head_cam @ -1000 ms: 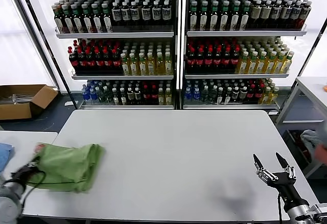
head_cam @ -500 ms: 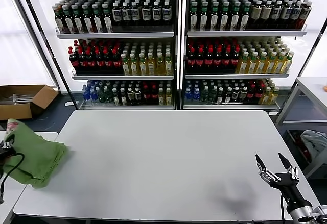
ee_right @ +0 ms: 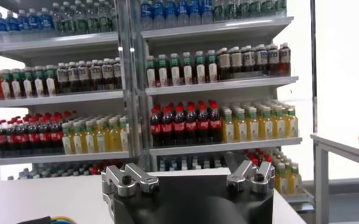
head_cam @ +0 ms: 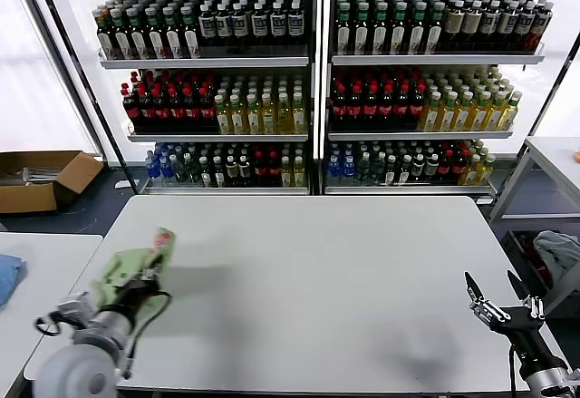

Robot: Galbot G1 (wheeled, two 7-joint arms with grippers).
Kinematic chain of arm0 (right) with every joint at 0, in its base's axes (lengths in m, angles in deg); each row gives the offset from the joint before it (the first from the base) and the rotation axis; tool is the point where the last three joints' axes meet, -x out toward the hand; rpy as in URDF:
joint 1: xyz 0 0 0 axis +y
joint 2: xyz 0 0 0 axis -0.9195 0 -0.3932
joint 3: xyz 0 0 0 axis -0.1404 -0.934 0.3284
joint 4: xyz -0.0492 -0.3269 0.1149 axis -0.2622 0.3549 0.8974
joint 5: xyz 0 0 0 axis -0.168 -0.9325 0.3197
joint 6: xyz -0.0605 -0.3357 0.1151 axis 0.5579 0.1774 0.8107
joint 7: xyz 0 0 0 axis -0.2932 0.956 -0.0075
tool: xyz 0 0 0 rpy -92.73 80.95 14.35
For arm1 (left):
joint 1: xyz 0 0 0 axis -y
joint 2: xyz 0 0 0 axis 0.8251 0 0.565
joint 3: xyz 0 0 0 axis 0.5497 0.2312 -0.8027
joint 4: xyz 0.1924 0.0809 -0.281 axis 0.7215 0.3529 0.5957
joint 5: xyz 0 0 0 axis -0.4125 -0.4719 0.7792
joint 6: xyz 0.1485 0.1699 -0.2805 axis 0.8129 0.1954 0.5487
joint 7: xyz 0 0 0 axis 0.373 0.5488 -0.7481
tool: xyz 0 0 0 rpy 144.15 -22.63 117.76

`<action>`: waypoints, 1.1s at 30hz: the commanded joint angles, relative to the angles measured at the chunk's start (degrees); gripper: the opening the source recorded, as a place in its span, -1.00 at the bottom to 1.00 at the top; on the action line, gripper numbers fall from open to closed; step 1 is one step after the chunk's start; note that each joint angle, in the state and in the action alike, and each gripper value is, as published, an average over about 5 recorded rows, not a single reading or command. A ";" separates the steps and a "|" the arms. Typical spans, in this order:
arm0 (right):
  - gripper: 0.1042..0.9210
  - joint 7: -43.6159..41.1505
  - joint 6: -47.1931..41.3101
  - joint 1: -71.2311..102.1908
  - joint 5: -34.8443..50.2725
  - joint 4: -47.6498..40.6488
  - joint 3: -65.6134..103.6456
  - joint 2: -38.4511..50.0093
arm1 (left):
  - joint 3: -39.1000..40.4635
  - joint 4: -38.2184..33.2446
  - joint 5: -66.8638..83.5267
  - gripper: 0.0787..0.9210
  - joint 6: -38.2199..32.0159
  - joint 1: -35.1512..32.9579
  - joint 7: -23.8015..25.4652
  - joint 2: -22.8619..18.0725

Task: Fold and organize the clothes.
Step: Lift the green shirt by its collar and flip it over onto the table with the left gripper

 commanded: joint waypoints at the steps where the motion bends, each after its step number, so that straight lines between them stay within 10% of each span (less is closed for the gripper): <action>1: 0.76 -0.01 0.18 2.06 0.19 1.10 2.50 -0.68 | 28.71 0.42 5.90 -0.89 1.47 4.01 -3.39 -5.68; 17: 0.76 0.53 -2.08 2.19 -2.88 2.72 -4.56 -1.58 | 27.75 6.67 15.34 -0.83 0.01 14.67 -9.05 -7.82; 33: 0.76 9.26 -19.16 -21.65 -7.83 -4.96 -46.46 -1.36 | 1.82 -2.58 14.93 0.25 0.15 4.32 1.68 1.63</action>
